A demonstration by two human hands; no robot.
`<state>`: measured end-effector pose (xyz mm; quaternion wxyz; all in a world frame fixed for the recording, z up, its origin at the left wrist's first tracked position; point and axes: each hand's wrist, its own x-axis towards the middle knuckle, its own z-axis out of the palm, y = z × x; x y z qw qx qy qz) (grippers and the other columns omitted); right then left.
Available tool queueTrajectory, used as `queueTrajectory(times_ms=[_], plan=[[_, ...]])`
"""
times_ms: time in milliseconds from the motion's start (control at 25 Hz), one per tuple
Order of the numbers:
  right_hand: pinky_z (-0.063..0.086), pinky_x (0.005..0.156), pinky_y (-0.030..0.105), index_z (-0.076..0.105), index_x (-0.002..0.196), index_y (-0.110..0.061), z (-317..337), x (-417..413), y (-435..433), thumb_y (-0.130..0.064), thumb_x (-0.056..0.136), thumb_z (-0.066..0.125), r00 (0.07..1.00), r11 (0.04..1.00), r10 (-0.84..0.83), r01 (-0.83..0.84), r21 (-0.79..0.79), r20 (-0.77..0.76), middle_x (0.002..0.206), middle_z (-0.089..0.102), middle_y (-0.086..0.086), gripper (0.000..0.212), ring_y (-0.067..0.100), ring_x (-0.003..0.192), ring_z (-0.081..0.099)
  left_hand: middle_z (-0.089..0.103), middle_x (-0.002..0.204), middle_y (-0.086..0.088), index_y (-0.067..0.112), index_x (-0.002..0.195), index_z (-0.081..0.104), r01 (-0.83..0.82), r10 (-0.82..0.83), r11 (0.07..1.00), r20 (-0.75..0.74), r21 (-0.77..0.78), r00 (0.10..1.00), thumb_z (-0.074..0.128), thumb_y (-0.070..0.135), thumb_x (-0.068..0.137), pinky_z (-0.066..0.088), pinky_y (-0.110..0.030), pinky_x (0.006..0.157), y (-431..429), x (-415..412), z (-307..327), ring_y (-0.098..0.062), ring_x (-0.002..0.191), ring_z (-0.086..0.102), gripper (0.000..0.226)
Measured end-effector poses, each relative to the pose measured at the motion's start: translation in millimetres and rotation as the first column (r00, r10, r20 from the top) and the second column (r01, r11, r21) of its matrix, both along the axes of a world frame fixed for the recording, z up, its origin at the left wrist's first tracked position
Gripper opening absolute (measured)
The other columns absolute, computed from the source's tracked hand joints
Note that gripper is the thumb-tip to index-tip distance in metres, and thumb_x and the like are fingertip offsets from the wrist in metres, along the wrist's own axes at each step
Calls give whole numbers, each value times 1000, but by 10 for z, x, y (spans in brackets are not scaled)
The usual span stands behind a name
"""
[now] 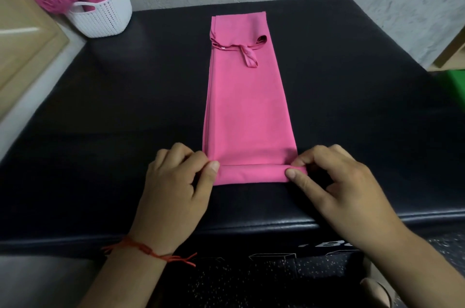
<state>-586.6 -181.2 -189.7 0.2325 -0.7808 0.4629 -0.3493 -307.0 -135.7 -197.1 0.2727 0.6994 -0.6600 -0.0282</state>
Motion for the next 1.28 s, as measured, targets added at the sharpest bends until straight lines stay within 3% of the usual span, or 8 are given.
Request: queueTrajectory(times_ms=[120,200,320,440,640,960,1120,1280], plan=[[48,77,24,73,89,-33,1,14,-51,-32,93,76,998,999,-35,33,34,55,98,64,-12,5,15,95,65,48,85,15,28,71,49,-93,95,995,-150,19,984,65,46,94,49,-44,80,-40,-17,36,-14,90,44,34],[48,76,24,73,87,-34,1,29,-83,-32,93,76,996,997,-57,53,56,66,97,67,-13,7,15,94,66,51,92,16,31,85,55,-104,95,994,-202,-32,975,70,37,92,48,-42,83,-42,-52,63,-14,93,46,18],[48,76,20,72,93,-35,-16,39,-79,-27,94,78,996,998,-68,67,22,58,95,66,-14,9,15,93,66,56,106,17,28,102,68,40,-53,991,-97,-131,994,68,9,95,45,-32,91,-1,-113,44,-13,104,47,21],[50,79,28,75,100,-26,-77,41,-34,-17,95,77,1000,992,-23,25,-123,18,99,63,-14,11,17,91,64,61,107,18,26,98,75,131,-130,979,22,-156,991,61,-5,93,47,-40,92,20,-122,18,-13,107,50,35],[45,85,21,80,116,-25,-145,-9,-29,-9,96,72,992,973,55,-79,-217,-118,111,59,-13,27,14,97,55,58,112,17,30,105,76,189,-189,972,9,-137,982,69,18,85,45,-40,98,102,-27,49,-11,114,49,24],[46,90,19,74,132,-34,-144,-12,-95,-37,93,75,989,996,19,-32,-87,-146,113,55,-22,38,11,103,56,58,118,26,46,121,68,154,-144,987,-182,41,973,69,45,97,44,-36,106,43,79,46,-8,122,51,25],[46,84,17,71,118,-42,-63,-33,-87,-45,92,75,999,1000,-26,27,6,-43,106,66,-23,27,8,101,62,63,111,20,40,111,62,56,-25,996,-401,65,916,68,52,88,45,-22,93,40,69,84,-4,114,60,27],[46,77,22,66,95,-35,-13,-45,-20,-42,94,74,1000,999,-31,31,22,-4,94,65,-15,10,15,92,62,67,92,12,33,96,61,90,-73,996,-400,24,914,67,45,93,47,-20,82,69,29,117,-14,97,64,14]])
